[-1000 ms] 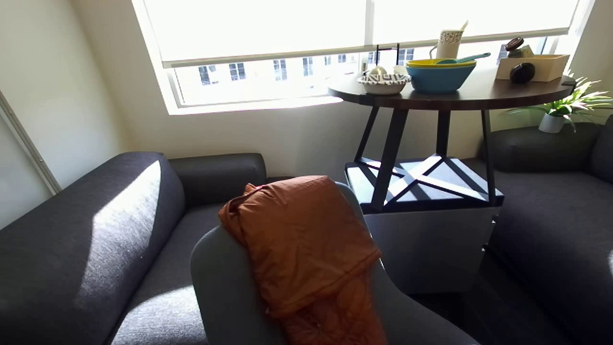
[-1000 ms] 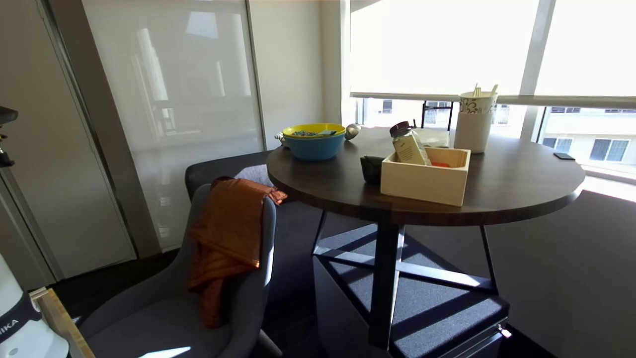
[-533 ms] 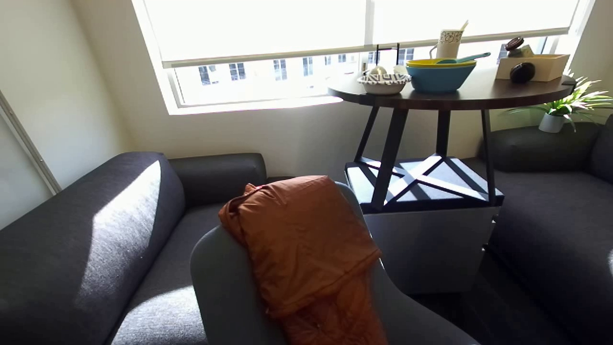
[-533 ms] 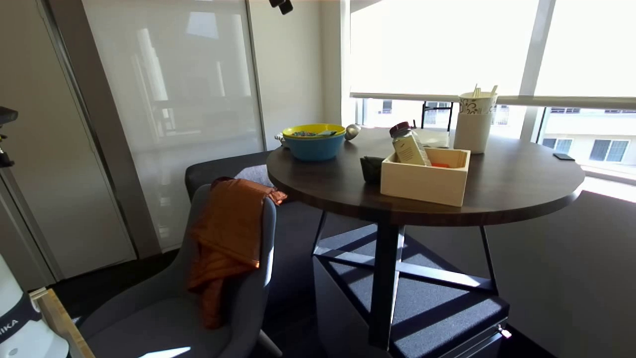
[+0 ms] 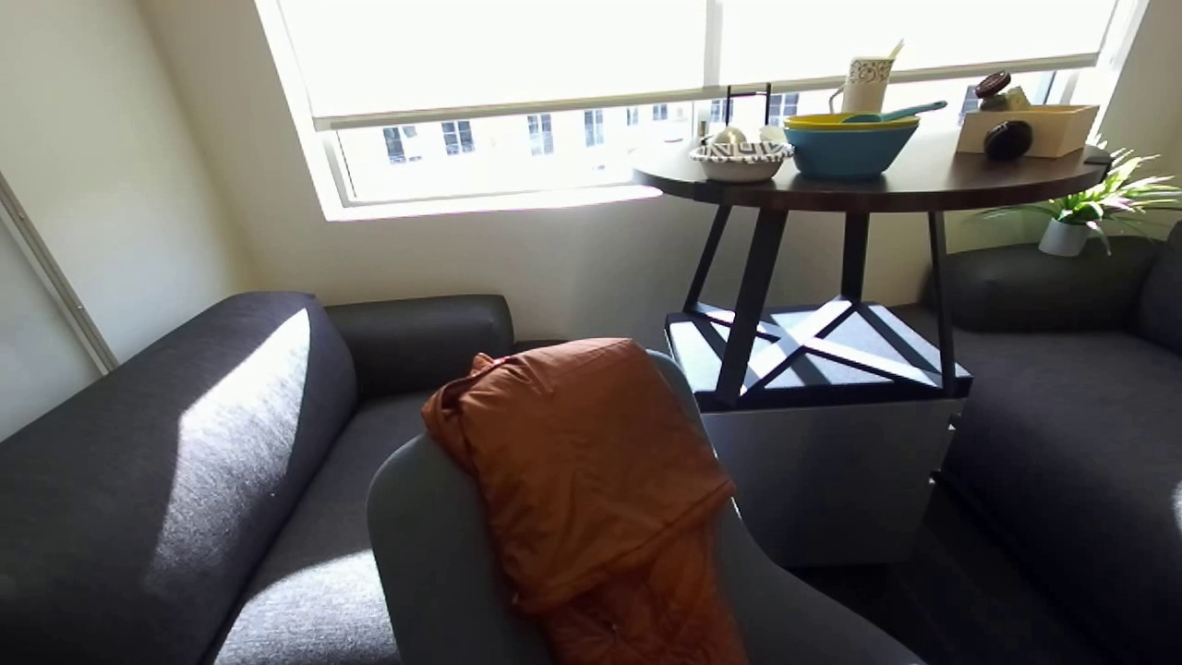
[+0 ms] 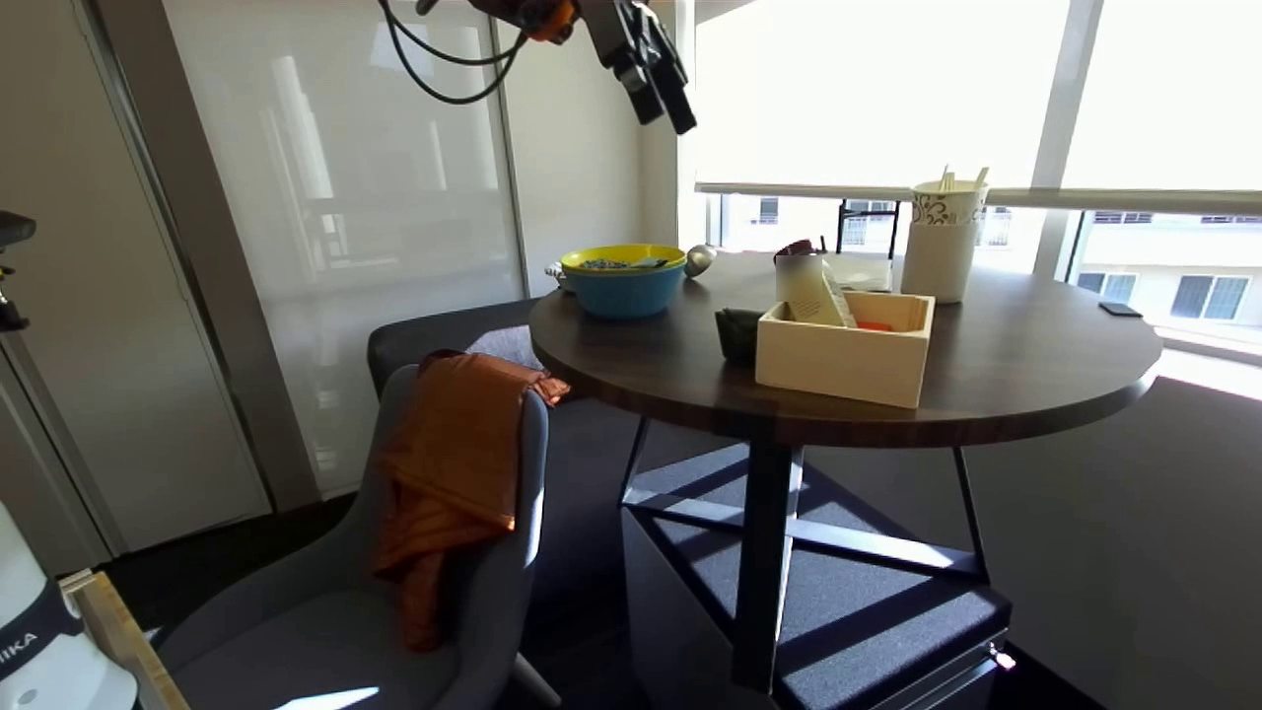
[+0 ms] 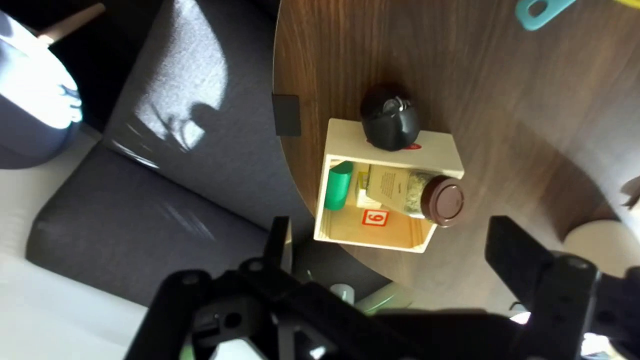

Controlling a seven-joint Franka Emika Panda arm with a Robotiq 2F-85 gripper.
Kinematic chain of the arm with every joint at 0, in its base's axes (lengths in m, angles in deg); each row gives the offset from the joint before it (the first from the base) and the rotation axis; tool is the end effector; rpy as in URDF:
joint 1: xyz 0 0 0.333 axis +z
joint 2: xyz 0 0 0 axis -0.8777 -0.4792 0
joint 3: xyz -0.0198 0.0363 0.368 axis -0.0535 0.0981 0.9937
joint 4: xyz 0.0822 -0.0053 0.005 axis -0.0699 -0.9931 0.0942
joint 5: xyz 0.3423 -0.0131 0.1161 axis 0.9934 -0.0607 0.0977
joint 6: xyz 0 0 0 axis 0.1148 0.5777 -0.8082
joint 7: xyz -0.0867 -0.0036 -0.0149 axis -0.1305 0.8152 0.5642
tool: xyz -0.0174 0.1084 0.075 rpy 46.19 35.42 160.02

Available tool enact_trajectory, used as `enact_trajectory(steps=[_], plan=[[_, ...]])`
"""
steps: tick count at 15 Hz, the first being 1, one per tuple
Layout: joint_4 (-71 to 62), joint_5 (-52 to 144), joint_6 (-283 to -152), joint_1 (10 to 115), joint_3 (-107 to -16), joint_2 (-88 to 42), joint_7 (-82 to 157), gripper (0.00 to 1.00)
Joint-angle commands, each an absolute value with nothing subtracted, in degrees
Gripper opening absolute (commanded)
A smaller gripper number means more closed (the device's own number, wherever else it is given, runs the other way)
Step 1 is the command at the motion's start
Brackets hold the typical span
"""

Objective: Move the spice bottle from the box to the table

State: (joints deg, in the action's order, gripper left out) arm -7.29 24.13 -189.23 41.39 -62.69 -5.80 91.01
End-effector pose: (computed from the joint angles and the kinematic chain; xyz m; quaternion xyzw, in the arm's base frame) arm 0.4797 -0.2732 0.6562 0.7512 -0.6175 0.1566 0.1728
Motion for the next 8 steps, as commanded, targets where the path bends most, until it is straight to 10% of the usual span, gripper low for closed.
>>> enact_trajectory(steps=[1, 8], plan=[[3.22, 27.93, -182.53, 43.71, -66.88, -13.57, 93.67, 1.00], [0.97, 22.11, -185.89, 46.34, -69.12, -15.49, 98.43, 1.00]])
